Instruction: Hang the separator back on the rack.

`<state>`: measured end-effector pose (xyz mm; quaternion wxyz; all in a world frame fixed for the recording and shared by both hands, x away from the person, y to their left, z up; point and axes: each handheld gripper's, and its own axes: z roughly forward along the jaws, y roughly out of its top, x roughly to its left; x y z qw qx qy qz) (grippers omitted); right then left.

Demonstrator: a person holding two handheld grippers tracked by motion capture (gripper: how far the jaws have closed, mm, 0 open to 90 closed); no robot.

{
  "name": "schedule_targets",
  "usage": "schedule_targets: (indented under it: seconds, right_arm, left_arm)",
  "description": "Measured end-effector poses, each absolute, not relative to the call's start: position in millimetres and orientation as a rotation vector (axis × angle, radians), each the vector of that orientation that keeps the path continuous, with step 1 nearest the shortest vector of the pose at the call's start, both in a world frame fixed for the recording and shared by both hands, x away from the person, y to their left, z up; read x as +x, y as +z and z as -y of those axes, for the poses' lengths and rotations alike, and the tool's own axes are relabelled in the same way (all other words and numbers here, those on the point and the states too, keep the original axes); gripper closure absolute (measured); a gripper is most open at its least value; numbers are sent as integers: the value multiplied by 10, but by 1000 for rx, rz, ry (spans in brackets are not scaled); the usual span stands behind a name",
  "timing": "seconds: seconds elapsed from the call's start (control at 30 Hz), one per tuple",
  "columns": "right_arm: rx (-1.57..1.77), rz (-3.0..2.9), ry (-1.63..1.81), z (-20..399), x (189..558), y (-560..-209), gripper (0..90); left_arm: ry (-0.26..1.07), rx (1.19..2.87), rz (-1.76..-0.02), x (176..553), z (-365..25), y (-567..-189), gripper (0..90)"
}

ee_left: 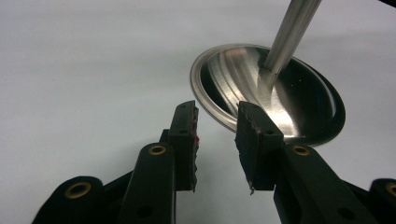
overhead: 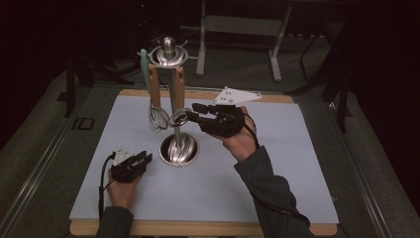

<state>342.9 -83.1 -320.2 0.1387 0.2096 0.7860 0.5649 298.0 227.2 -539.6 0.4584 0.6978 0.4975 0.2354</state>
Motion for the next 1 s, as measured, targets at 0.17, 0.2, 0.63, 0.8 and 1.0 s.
schedule_targets:
  seconds: [0.17,0.2,0.63,0.8,1.0]
  right_arm:
    - [581,-2303,1581,841,3420,-3226,629]
    - [578,-2308,1572,843,3420,-3231,623]
    - [632,-2347,1484,996,3429,-3427,568]
    - [688,-2360,1455,1115,3457,-3540,563]
    - [770,-2356,1415,1325,3466,-3740,552]
  left_arm:
    - [580,1719,-1226,2980,-2271,-5397,687]
    - [580,1720,-1226,2980,-2272,-5397,687]
    - [581,1722,-1227,2981,-2271,-5396,682]
    - [582,1722,-1227,2981,-2269,-5396,682]
    - [581,1722,-1227,2982,-2273,-5396,681]
